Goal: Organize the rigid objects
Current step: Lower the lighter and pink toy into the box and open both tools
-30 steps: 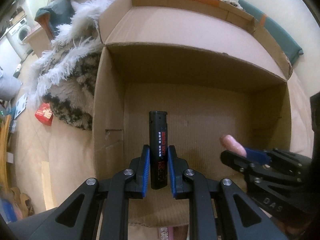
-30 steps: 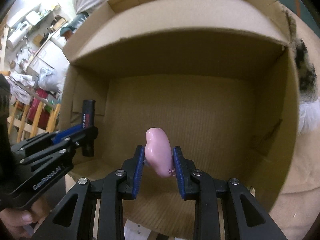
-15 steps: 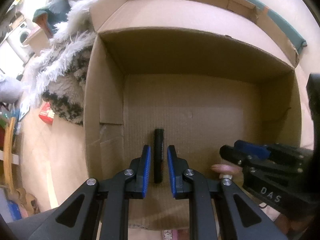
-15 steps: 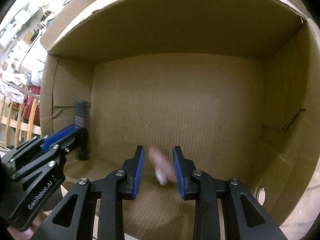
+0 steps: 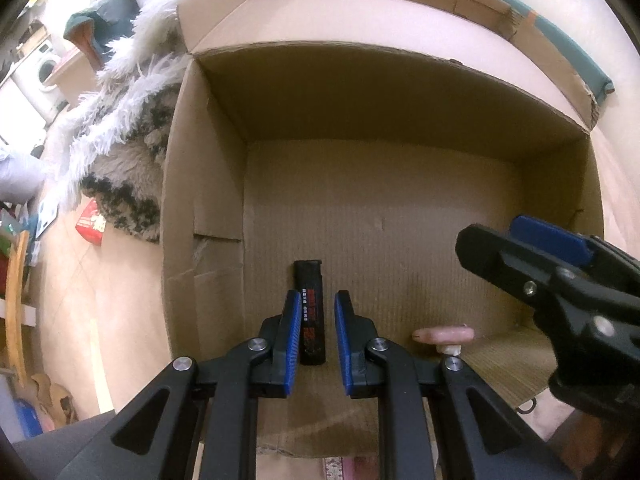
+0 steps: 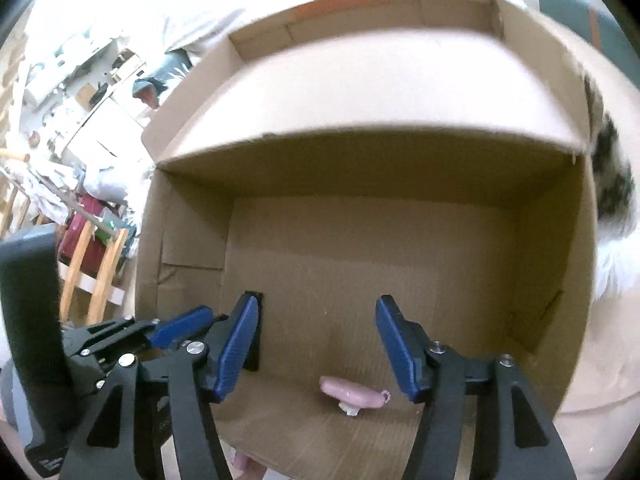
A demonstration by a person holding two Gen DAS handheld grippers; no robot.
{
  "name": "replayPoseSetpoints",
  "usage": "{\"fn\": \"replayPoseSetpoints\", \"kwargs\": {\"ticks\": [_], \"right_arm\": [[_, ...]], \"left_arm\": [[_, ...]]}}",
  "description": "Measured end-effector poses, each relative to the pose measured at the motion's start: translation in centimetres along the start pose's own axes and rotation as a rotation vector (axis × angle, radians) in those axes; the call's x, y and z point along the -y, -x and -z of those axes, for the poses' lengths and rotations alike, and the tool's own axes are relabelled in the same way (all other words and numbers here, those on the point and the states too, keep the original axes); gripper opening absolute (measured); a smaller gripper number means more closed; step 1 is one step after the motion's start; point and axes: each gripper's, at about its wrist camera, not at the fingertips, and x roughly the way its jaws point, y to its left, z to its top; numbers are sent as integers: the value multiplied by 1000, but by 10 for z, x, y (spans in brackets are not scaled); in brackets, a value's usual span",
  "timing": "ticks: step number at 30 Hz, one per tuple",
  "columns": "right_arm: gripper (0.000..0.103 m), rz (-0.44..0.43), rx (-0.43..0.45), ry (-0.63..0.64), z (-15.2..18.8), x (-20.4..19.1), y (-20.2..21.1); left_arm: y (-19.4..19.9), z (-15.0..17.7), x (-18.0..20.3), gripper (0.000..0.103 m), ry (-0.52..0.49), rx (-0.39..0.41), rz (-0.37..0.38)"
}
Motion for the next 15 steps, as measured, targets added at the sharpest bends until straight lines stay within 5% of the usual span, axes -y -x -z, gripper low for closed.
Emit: {"fn": "replayPoseSetpoints", "kwargs": {"ticks": [2,7,15], "right_arm": [[73,3,9,-8,-1,1,1],[74,-8,9,-38,-1,9,3],[74,-8,26,-49,-2,11,11]], "left_arm": [[-1,-1,-2,19,-2,-5,5],[-1,-1,-2,58,-7,12,15],[9,-3,1,59,-25,39,8]]}}
